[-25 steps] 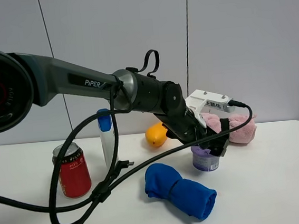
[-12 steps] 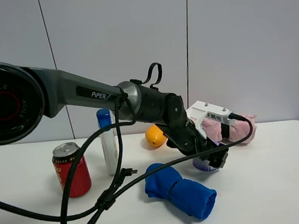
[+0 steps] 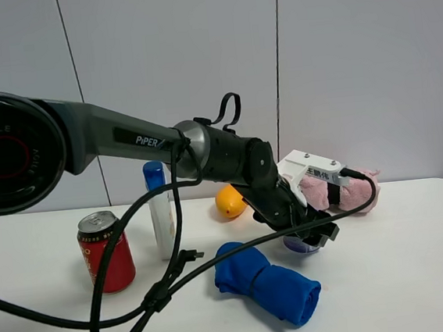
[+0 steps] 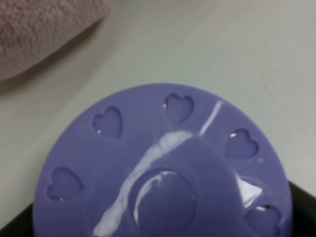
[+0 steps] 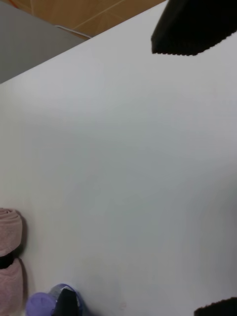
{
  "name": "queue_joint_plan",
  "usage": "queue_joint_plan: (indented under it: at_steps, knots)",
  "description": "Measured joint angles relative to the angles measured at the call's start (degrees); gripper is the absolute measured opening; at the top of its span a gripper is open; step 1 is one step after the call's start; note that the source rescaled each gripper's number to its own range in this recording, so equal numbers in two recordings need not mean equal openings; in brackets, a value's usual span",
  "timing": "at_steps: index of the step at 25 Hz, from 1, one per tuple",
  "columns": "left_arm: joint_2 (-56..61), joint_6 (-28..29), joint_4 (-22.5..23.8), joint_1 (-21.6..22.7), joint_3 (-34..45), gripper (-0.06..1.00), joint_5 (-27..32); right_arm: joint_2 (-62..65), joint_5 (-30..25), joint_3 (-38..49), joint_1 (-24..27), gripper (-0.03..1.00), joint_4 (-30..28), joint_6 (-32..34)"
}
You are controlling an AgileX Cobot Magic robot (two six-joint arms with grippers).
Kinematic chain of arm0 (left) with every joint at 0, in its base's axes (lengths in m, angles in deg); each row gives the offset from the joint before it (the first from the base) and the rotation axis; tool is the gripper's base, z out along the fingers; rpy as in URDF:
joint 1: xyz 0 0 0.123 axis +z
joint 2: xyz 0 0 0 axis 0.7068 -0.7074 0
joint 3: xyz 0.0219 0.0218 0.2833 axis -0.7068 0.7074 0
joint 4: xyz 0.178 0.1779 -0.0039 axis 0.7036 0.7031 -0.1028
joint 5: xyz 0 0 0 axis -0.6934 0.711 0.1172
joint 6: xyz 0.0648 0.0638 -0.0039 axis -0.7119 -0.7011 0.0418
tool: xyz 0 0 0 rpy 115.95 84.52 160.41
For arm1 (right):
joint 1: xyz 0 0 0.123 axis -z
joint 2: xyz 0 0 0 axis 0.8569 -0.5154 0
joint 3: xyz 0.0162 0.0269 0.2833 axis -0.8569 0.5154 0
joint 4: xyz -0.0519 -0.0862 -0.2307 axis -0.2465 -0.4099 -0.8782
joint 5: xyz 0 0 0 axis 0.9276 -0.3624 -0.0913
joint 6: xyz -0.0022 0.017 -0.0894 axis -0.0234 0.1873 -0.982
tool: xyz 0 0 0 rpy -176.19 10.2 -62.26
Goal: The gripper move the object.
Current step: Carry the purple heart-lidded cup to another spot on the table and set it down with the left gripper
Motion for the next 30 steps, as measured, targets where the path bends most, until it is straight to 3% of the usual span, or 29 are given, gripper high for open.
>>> queue_joint_plan:
  at_steps: [6,15,18,24,30]
  knots:
    - [5.08,0.0,0.06,0.0,0.18,0.02,3.26,0.0,0.0,0.0,0.0,1.0,0.0,0.0]
    - [19.31,0.0,-0.08,0.0,0.62,0.02,16.47,0.0,0.0,0.0,0.0,1.0,0.0,0.0]
    - [23.19,0.0,-1.44,-0.12,4.13,0.02,17.56,0.0,0.0,0.0,0.0,1.0,0.0,0.0]
    - [31.0,-0.43,-2.93,-1.37,21.07,0.02,10.54,0.0,0.0,0.0,0.0,1.0,0.0,0.0]
    - [43.13,-0.43,-2.93,-1.72,42.43,0.02,-5.3,0.0,0.0,0.0,0.0,1.0,0.0,0.0]
